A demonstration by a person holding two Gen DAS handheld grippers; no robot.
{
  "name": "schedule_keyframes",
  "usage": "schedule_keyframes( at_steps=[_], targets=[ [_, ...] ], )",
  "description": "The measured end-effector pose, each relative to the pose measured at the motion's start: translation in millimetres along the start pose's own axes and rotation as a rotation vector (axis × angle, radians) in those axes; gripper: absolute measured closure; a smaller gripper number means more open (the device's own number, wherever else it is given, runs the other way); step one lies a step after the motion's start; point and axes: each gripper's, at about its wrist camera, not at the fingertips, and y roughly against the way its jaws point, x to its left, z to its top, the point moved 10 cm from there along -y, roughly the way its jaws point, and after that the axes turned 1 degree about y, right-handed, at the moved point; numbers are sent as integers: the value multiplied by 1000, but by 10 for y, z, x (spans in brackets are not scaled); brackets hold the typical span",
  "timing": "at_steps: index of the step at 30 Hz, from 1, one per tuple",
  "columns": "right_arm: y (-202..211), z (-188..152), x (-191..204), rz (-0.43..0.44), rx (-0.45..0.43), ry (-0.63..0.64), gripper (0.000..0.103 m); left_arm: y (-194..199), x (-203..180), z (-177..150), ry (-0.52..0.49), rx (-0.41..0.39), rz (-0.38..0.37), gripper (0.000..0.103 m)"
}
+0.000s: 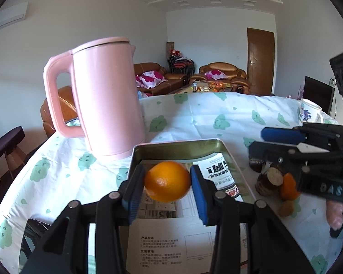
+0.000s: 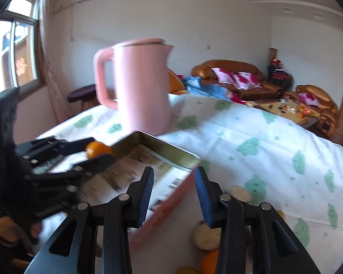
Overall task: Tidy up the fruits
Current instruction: 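Carry the orange and cake roll over the open tin box with both grippers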
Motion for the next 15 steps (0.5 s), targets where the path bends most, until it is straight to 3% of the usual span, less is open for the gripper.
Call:
schedule_keyframes(
  at_steps=[5,10,15],
  targets=[
    [3,-131,-332,-59,75,-6,63,-21,-23,-35,16,0,-20,61],
    [-69,-431,-308,-96,166,75,63,-37,-64,-82,14,10,-30,61],
    [-131,-539,-299,-82,195,76,63,-34,-49,-79,22,10,-30,61]
  ],
)
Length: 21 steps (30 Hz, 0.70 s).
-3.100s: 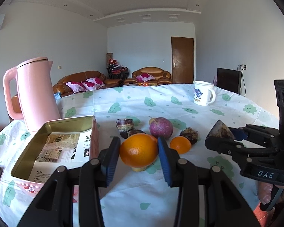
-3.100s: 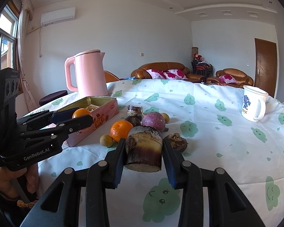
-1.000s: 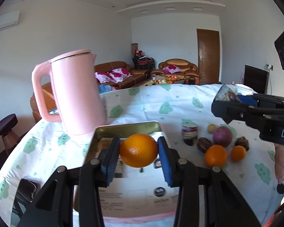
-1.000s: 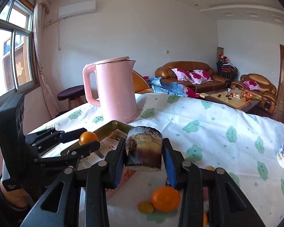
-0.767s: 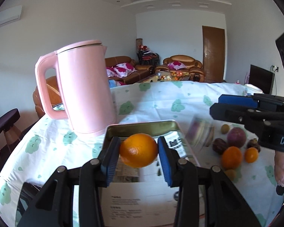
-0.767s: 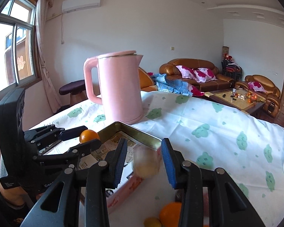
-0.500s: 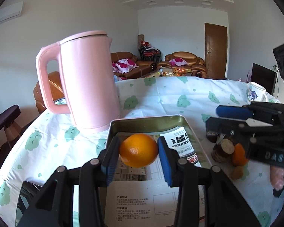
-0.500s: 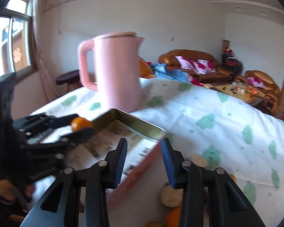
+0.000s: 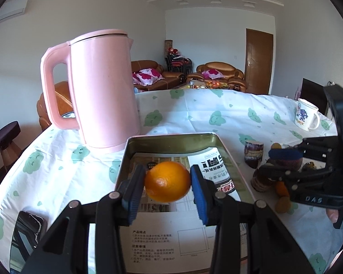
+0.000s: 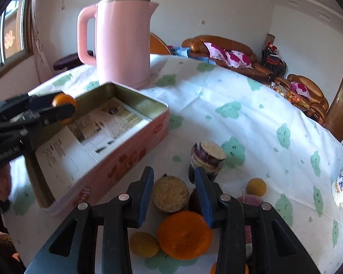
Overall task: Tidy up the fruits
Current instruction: 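Carry the orange and cake roll over the open tin box with both grippers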
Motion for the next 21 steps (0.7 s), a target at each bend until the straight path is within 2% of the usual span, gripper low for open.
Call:
schedule_keyframes(
  at_steps=[2,5,8,12,16,21],
  targets=[
    [-14,-26,33,27,13,3,63,7,-2,2,0,-2,-1,61],
    [-112,-134,81,17,67,37,63,7,-18,2,2,-2,-8,61],
    [-84,-141,96,14,58,31,66,-1,-35,-13,-5,1,-12,61],
    [47,19,111,-5,-3,26,66,-32,14,-11,-9,12,1,61],
    [216,319,147,-5,-75,14,66,-50,92,37,-13,19,24,61],
    [279,607,349,52,-142,12,66,-108,143,96,-35,37,43,61]
  ],
)
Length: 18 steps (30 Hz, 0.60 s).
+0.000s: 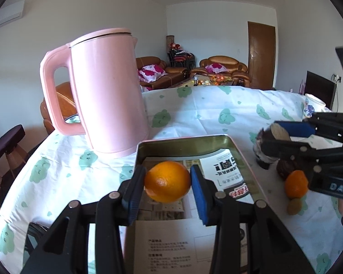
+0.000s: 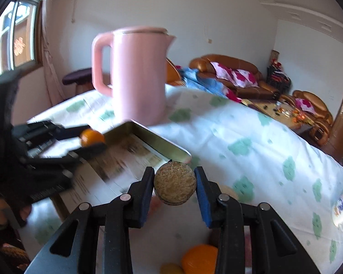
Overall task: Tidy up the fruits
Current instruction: 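Carry the orange and cake roll over the open tin box with both grippers, then open the left gripper to drop the orange into the tin while the right releases the cake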
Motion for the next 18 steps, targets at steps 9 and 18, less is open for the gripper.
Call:
schedule_keyframes(
  at_steps=[9,18],
  targets=[
    [-346,29,313,65,36,4,65,-127,180,-6,22,33,25,61],
    [-527,-111,447,77,68,-1,63,-167,246,-97,33,41,51,43]
  ],
)
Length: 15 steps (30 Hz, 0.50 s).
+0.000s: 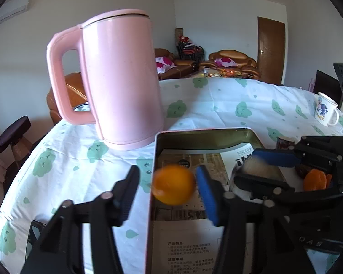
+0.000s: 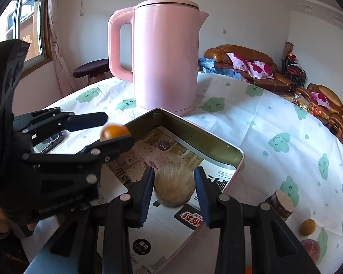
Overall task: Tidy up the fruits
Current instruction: 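Open the left gripper to drop the orange into the tin while the right releases the cake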
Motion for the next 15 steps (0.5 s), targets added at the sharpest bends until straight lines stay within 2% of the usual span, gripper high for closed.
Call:
schedule_keyframes(
  at_steps=[3,4,5,7,11,15],
  targets=[
    [71,12,-30,-32,-20,2,51,68,27,9,17,-18,2,39],
    [112,19,-42,-33,-30,-3,48,102,35,15,27,-26,-3,34],
    [181,25,-69,-34,-43,-13,48,149,39,29,40,-39,-6,29],
    [314,26,-122,-45,-69,-22,47,283,26,64,60,-77,-13,26],
    [643,-85,-281,-98,-111,-21,47,524,-138,106,65,-135,-45,24],
    [1009,-306,-594,-180,-142,-49,47,673,-520,102,40,-160,-113,23]
  ],
)
